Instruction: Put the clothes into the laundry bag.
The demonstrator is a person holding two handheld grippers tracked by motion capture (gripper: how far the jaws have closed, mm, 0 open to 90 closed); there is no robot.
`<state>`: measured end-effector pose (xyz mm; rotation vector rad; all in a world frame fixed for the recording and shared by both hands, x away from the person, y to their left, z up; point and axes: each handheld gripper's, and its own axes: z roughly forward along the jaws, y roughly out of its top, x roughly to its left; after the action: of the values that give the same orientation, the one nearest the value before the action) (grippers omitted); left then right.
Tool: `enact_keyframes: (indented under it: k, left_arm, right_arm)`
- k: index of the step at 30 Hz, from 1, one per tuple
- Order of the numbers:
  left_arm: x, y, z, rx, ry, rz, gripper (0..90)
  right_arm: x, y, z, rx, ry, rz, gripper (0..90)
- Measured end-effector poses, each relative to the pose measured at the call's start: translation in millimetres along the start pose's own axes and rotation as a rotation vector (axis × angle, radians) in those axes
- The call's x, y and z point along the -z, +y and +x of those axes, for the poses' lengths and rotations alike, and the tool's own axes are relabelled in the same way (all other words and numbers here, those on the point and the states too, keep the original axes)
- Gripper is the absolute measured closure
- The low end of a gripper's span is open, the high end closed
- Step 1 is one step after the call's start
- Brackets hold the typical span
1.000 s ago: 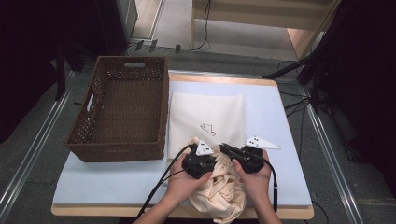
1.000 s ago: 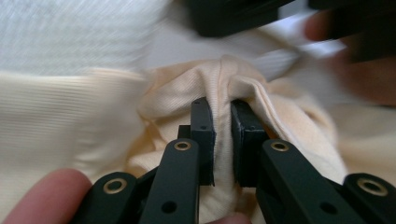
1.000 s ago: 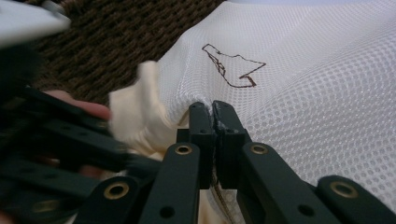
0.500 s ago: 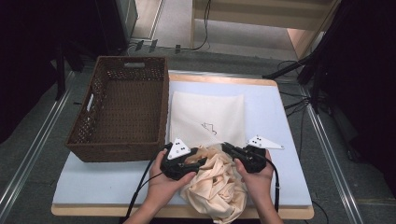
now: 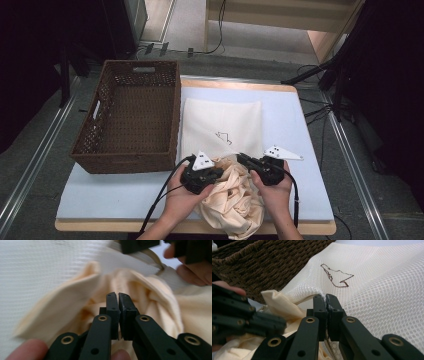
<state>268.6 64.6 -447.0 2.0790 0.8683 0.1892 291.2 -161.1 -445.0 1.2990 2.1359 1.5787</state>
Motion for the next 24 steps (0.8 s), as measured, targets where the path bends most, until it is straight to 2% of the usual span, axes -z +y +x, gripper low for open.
enact_keyframes:
  k: [3,5,6,8,9,11,13,15,16,18,21,22,24]
  left_arm:
    - [-13.9,2.2,-7.1,-0.033,0.013,0.031,86.6]
    - [-23.4,3.6,-7.4,-0.041,0.056,0.069,87.2]
    - [-26.5,4.4,-6.1,-0.039,0.087,0.077,87.4]
    - [-32.7,4.0,-3.5,-0.083,0.22,0.088,87.5]
    - [-35.6,3.1,-0.7,-0.093,0.243,0.098,88.4]
    - [-33.5,3.1,5.6,-0.066,0.209,0.089,87.6]
    - [-23.2,4.5,9.6,-0.035,0.169,0.067,78.0]
    - [-10.6,4.8,12.0,0.019,0.095,0.02,68.3]
    - [-4.9,5.2,12.1,0.031,0.055,-0.001,63.9]
    - [4.9,6.3,7.1,0.025,0.006,-0.04,56.7]
    - [12.5,8.5,-2.5,0.018,-0.097,-0.08,46.3]
    - [11.3,9.0,-5.1,0.017,-0.129,-0.072,42.4]
    - [3.0,8.7,-10.7,0.005,-0.15,-0.026,34.1]
  right_arm:
    - [0.2,0.5,1.6,0.002,0.003,-0.003,88.2]
    - [0.9,1.3,2.9,0.005,0.008,-0.006,88.2]
    - [1.4,1.6,3.1,0.008,0.009,-0.008,88.2]
    - [2.7,2.2,3.5,0.002,0.01,-0.009,88.2]
    - [3.4,2.2,3.2,0.001,0.011,-0.011,88.1]
    - [4.3,2.0,2.0,0.002,0.012,-0.01,88.1]
    - [4.5,1.7,1.3,-0.002,0.012,-0.011,88.1]
    - [4.4,1.6,0.8,0.0,0.011,-0.011,88.1]
    - [4.1,1.5,0.4,0.003,0.01,-0.011,88.2]
    - [3.3,1.3,0.1,-0.001,0.008,-0.008,88.1]
    - [2.3,1.4,-0.2,0.0,0.007,-0.005,88.1]
    - [2.0,1.4,-0.5,0.002,0.006,-0.006,88.1]
    - [1.5,1.1,-0.5,-0.002,0.006,-0.004,88.2]
